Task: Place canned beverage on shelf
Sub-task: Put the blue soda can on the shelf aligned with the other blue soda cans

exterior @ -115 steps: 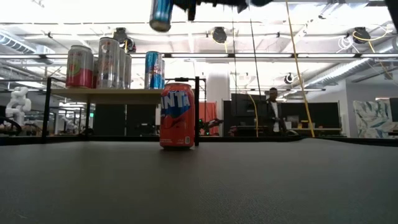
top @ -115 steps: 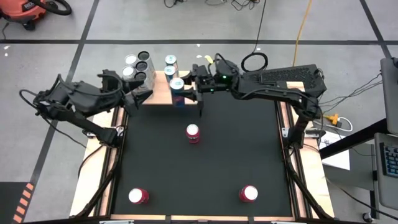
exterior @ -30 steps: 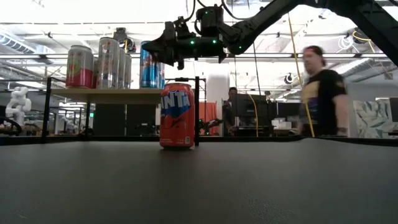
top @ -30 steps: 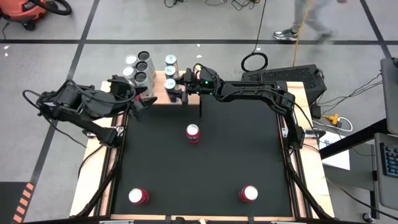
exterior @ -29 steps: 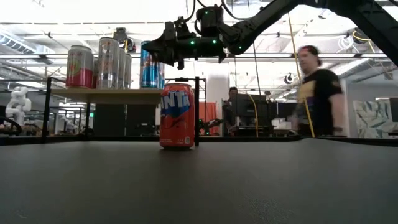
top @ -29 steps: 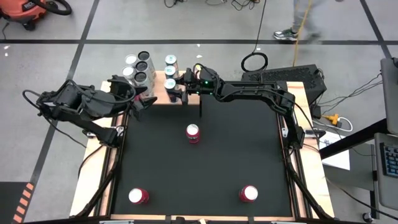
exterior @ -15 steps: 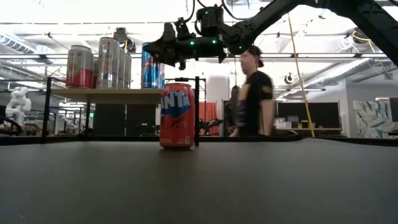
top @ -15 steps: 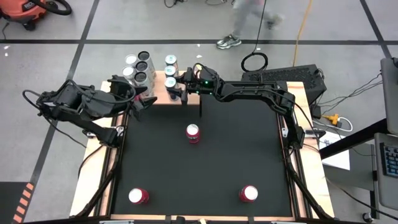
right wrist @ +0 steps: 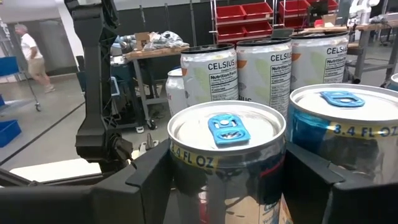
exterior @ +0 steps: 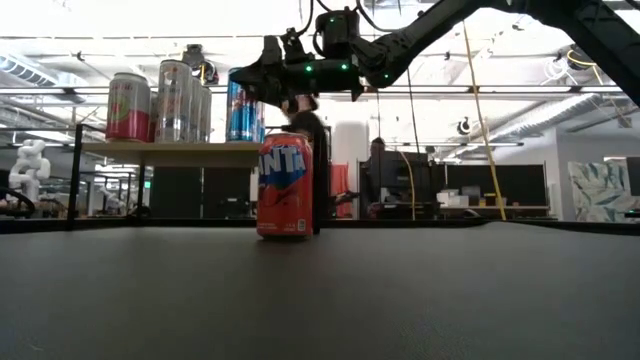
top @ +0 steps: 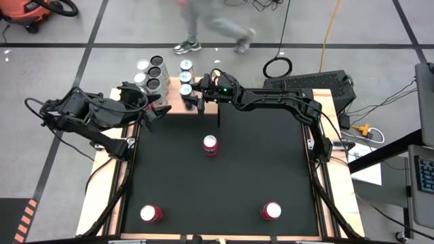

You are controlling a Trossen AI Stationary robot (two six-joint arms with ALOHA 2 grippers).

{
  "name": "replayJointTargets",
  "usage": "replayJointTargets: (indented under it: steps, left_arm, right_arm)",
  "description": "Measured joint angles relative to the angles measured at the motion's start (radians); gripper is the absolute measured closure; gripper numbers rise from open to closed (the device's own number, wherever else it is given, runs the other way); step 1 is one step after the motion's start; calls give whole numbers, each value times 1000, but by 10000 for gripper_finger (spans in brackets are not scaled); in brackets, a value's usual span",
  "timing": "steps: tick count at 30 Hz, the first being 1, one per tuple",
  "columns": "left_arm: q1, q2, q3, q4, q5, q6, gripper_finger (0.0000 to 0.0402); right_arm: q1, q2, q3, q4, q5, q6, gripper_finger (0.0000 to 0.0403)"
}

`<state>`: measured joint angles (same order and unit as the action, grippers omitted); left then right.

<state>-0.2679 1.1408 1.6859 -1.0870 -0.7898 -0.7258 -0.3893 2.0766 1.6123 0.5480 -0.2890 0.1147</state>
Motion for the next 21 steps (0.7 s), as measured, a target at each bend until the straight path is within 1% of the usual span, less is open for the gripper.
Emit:
replayJointTargets:
  steps: [11, 17, 21]
  left_arm:
    - [0, 0, 0, 0, 0, 0, 81]
    - [0, 1, 0, 0, 0, 0, 81]
    - [0, 3, 0, 0, 0, -1, 81]
  right_arm:
    - [0, 0, 0, -1, -4, 0, 176]
    - [0, 0, 0, 0, -4, 1, 143]
    - [0, -1, 0, 6, -5, -4, 136]
